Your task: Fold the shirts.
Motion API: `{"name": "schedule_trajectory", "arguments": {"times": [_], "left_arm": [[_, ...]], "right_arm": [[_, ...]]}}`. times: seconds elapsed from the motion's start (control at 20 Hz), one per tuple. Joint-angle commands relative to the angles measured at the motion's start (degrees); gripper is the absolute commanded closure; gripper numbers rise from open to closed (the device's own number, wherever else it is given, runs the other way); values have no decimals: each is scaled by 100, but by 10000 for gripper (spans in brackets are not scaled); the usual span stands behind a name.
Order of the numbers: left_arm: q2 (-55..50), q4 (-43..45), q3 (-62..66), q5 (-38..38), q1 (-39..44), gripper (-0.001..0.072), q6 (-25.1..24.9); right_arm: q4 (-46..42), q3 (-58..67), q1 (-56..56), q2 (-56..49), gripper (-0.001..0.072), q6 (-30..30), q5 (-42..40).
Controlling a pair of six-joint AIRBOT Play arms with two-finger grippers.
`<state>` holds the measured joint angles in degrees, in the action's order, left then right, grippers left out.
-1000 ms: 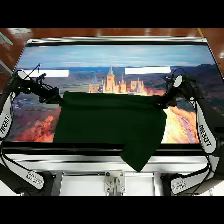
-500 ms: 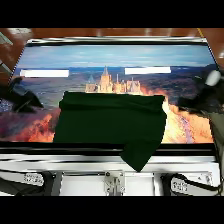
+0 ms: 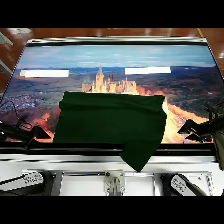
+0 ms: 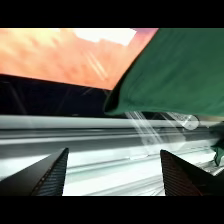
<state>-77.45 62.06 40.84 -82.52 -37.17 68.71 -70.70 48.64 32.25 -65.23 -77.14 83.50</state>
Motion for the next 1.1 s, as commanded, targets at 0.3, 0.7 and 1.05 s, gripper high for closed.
{"name": "schedule_trajectory", "arguments": {"times": [0.3, 0.7, 1.05], "left_arm": [[11, -741, -605, 1014, 389, 127, -203], [-46, -918, -645, 1325, 787, 528, -61], [-39, -1095, -658, 1309, 957, 673, -160]], "right_arm": [[120, -186, 85, 70, 137, 76, -92], [168, -811, 85, 70, 137, 142, -114], [1161, -2339, -15, 70, 137, 826, -831]]}}
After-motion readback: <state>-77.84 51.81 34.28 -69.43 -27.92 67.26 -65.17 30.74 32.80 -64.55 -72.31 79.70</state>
